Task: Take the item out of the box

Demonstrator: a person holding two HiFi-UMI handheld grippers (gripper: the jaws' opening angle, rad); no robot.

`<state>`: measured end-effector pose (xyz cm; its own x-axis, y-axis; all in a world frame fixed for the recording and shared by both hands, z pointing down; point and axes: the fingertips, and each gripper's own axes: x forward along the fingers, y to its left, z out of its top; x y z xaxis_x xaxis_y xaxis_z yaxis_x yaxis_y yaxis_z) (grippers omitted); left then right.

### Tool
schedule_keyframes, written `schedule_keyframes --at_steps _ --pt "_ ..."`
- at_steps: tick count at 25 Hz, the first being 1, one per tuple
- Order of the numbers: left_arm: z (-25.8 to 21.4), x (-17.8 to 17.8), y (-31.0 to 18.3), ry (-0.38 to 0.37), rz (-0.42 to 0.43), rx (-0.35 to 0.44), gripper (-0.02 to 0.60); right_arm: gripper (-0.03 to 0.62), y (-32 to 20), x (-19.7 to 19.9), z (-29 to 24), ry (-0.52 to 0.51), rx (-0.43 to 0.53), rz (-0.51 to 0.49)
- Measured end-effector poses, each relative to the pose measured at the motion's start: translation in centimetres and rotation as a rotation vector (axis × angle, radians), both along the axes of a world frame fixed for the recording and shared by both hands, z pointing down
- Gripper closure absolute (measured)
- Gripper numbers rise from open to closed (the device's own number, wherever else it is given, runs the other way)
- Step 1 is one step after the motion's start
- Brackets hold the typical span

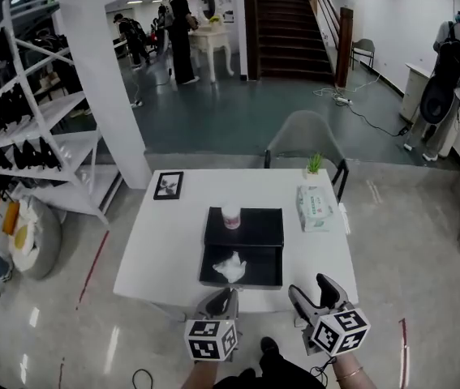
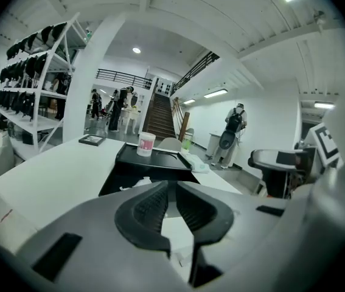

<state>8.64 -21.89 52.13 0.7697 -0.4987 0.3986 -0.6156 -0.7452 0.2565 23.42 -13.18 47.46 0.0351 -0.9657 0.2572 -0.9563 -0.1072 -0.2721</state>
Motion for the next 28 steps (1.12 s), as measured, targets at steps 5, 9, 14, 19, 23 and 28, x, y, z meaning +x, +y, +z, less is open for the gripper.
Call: schedule_keyframes --at_steps 5,9,14,19,23,28 --pt "-0.1 -0.4 -2.6 0.001 -0.128 0.006 0.54 0.276 -4.9 -0.1 0.4 0.012 -0.019 -0.158" --pt "0.1 -1.7 -3.6 -0.005 -0.225 -0.004 0.54 0.276 -7.8 -1.5 1.1 0.016 -0.05 -0.291" --pt "0.1 -4.5 -3.9 -0.017 -0.354 -0.016 0.54 0.276 -10.5 -4.1 2.2 0.001 -0.099 -0.436" --pt "0.2 -7.2 -4.0 -0.026 -0.476 -0.017 0.54 0.276 -12.7 -6.5 4.0 0.035 -0.165 -0.546" --pt "0.2 -9.0 -3.8 -0.032 -0.549 -0.022 0.54 0.276 -14.1 -8.0 5.2 0.075 -0.218 -0.59" --pt "1.1 -10.4 -3.3 -0.041 -0.612 -0.037 0.54 0.276 -15.5 -8.8 7.1 0.104 -0.284 -0.623"
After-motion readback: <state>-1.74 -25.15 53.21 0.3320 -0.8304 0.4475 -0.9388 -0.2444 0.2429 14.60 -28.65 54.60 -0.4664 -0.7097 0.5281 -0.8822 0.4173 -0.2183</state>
